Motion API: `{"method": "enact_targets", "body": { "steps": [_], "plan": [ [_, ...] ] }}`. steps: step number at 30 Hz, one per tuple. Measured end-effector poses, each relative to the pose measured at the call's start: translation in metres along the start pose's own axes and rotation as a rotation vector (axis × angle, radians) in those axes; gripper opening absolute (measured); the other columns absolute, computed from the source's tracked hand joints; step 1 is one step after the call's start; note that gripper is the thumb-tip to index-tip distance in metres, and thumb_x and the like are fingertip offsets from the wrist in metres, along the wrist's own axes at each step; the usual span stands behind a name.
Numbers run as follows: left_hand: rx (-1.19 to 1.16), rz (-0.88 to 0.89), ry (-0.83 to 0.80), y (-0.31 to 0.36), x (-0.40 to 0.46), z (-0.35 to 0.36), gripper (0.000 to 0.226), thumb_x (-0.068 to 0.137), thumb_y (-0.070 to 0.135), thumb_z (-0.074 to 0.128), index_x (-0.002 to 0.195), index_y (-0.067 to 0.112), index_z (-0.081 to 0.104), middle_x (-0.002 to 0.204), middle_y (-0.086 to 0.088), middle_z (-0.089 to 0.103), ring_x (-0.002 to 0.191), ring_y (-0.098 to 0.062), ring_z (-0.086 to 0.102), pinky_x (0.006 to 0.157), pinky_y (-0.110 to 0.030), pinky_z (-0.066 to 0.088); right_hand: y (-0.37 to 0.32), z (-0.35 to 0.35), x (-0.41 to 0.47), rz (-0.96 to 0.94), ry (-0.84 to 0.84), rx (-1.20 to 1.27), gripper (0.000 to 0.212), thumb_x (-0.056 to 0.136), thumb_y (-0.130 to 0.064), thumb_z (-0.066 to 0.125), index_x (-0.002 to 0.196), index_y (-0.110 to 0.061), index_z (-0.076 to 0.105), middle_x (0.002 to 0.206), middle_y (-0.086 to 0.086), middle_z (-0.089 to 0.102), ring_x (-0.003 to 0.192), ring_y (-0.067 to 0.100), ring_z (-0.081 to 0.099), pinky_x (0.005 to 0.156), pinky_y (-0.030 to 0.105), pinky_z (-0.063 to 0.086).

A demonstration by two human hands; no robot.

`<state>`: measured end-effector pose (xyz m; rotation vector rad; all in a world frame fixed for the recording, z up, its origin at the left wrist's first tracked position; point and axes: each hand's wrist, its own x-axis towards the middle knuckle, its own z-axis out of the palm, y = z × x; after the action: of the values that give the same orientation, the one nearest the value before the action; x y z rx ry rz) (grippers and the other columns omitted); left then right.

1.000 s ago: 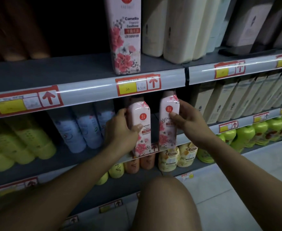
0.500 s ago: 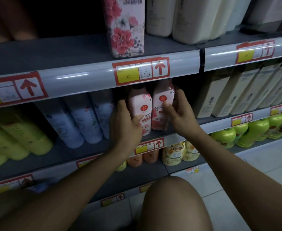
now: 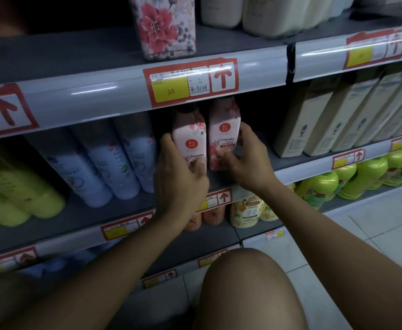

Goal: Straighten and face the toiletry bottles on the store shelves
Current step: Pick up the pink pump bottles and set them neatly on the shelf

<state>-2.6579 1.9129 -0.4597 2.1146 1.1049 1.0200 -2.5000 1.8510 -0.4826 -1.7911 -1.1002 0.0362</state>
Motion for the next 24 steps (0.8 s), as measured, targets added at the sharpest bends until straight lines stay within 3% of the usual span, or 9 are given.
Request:
{"method": "enact_targets", "body": {
  "steps": [3,7,12,16,20,24],
  "plan": [
    [-0.007,-0.042,-0.004,-0.004,-0.001,0.005,0.060,0.087,0.026,0.080,0.133,0.015,0.042,0.127,-0.005,0.066,0.115,-0.028,0.064,0.076,-0.031,0.048,0.008,0.006,0.011,0.015,-0.011,-0.054,0.033,0.093,-0.023,0.075,0.118,-0.015,0.054,0.116,0.002,0.068,0.108,0.017,0.065,0.091,0.042,0.055],
    [0.044,-0.121,0.085,0.000,-0.004,0.015,0.063,0.089,0.030,0.078,0.139,0.018,0.042,0.130,-0.005,0.066,0.118,-0.032,0.062,0.081,-0.044,0.050,0.015,0.013,0.025,0.061,-0.019,-0.095,0.032,0.096,-0.026,0.072,0.117,-0.009,0.056,0.117,0.008,0.068,0.108,0.024,0.065,0.087,0.036,0.052],
    [-0.047,-0.121,0.127,0.007,-0.008,0.031,0.069,0.093,0.024,0.073,0.148,0.018,0.031,0.139,-0.005,0.060,0.125,-0.027,0.059,0.080,-0.032,0.048,0.016,0.020,0.038,0.062,-0.059,-0.057,0.033,0.099,-0.028,0.068,0.125,-0.009,0.059,0.125,0.009,0.068,0.116,0.026,0.065,0.096,0.041,0.056],
    [-0.154,-0.112,0.119,0.003,-0.007,0.039,0.076,0.095,0.019,0.071,0.151,0.019,0.019,0.142,-0.010,0.056,0.125,-0.026,0.061,0.092,-0.043,0.060,0.017,0.025,0.044,0.094,-0.074,-0.056,0.031,0.099,-0.028,0.068,0.120,-0.007,0.063,0.119,0.008,0.072,0.111,0.027,0.068,0.093,0.043,0.058],
    [-0.188,-0.107,0.063,-0.003,0.001,0.043,0.080,0.097,0.013,0.066,0.157,0.010,0.014,0.145,-0.013,0.052,0.130,-0.025,0.056,0.100,-0.034,0.052,0.015,0.031,0.048,0.075,-0.092,-0.058,0.031,0.099,-0.026,0.067,0.124,-0.009,0.063,0.119,0.006,0.074,0.109,0.026,0.070,0.092,0.046,0.059],
    [-0.238,-0.119,0.030,-0.009,0.012,0.041,0.062,0.094,0.012,0.070,0.143,0.010,0.032,0.134,-0.005,0.058,0.116,-0.016,0.060,0.083,-0.006,0.044,0.016,0.035,0.050,0.081,-0.088,-0.024,0.030,0.099,-0.024,0.067,0.126,-0.012,0.062,0.118,0.004,0.074,0.109,0.023,0.069,0.093,0.045,0.059]
  ]
}}
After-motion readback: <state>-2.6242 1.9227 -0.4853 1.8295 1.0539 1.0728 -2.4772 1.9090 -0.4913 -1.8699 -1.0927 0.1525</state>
